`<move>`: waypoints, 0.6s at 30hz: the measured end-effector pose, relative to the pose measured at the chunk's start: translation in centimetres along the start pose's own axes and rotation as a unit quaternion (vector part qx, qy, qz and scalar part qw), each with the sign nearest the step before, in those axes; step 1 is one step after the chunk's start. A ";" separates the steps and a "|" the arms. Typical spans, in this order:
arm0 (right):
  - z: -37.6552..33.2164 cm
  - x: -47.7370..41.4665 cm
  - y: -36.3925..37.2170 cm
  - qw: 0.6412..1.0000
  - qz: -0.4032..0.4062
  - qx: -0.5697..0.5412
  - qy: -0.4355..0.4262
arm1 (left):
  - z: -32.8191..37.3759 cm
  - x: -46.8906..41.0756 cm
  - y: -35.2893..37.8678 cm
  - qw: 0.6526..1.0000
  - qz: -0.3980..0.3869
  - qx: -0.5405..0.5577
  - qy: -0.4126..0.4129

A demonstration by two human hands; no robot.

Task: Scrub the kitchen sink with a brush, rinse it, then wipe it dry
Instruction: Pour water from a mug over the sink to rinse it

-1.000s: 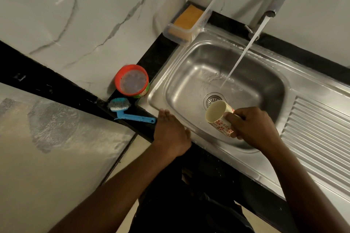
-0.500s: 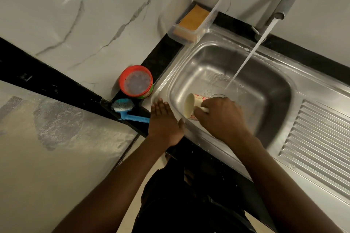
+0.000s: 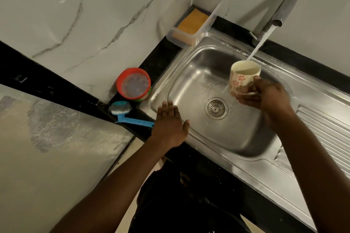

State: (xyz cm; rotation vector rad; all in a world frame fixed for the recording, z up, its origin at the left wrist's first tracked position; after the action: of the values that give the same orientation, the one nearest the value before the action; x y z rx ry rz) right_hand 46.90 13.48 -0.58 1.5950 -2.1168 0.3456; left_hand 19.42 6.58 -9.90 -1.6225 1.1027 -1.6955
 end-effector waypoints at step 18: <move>-1.7 -1.8 -0.1 0.978 -0.011 -0.205 -0.031 | 3.3 0.6 -5.5 0.980 0.135 0.113 0.092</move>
State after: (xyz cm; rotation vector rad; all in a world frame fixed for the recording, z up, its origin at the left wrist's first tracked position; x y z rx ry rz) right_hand 47.72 15.78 -0.06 1.3965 -2.0480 -0.1457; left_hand 23.46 8.30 -5.15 -1.1412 1.1132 -1.7407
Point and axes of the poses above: each hand's wrist, its own x-axis away from the middle knuckle, its own y-axis out of the palm, z = x × y, the point moved 7 cm from there along -x, towards the middle knuckle, and after that the axes turned 12 degrees about -x, right-handed, at the moved point
